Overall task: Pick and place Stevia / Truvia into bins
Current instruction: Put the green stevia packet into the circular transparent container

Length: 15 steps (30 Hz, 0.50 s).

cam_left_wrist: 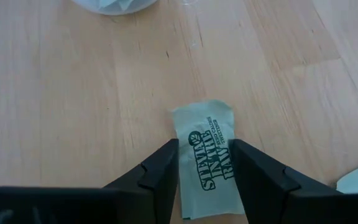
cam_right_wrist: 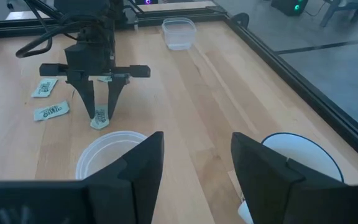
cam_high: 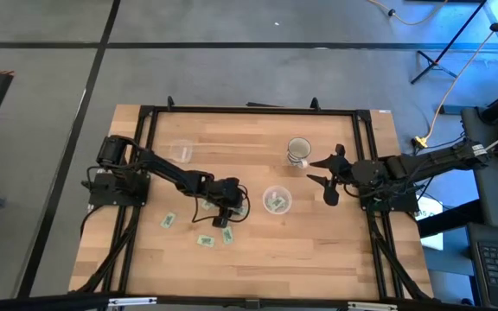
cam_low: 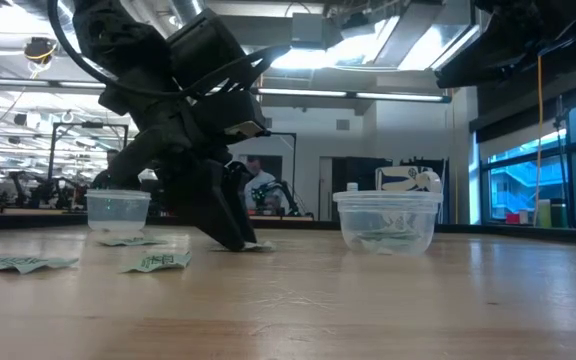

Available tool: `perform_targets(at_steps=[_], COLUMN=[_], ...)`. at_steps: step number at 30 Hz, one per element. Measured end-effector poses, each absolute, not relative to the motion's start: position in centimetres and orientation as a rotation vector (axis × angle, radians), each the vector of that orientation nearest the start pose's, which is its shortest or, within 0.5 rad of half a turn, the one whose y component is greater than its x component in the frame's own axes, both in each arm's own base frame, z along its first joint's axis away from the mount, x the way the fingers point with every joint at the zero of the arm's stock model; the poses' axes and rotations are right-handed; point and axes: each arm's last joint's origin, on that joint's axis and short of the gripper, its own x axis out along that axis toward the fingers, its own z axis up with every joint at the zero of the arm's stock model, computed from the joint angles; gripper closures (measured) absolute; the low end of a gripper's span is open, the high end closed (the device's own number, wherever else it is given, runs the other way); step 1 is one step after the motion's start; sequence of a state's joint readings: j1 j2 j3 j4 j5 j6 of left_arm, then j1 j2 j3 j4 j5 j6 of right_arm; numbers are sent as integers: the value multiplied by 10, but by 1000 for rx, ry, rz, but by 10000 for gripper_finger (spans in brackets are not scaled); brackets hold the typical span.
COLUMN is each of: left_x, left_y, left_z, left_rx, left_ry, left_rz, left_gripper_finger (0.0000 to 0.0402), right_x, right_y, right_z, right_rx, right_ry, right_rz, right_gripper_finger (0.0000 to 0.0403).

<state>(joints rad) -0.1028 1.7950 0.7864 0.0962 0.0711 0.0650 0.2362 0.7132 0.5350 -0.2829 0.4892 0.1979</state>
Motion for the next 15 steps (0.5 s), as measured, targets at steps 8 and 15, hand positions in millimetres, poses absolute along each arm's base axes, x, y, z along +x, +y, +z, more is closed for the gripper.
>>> perform_targets(at_steps=[8,15], left_x=[317,317], left_y=[-35,-35], left_z=[109,109], left_rx=[96,99], left_ry=[909,903], left_rz=[-204,-206], left_gripper_finger=[281,297], right_x=[155,153], right_y=[23,23], right_z=[250,248], right_rx=[28,20], right_ry=[406,429], right_rz=[-289,-292], right_gripper_finger=[211,211])
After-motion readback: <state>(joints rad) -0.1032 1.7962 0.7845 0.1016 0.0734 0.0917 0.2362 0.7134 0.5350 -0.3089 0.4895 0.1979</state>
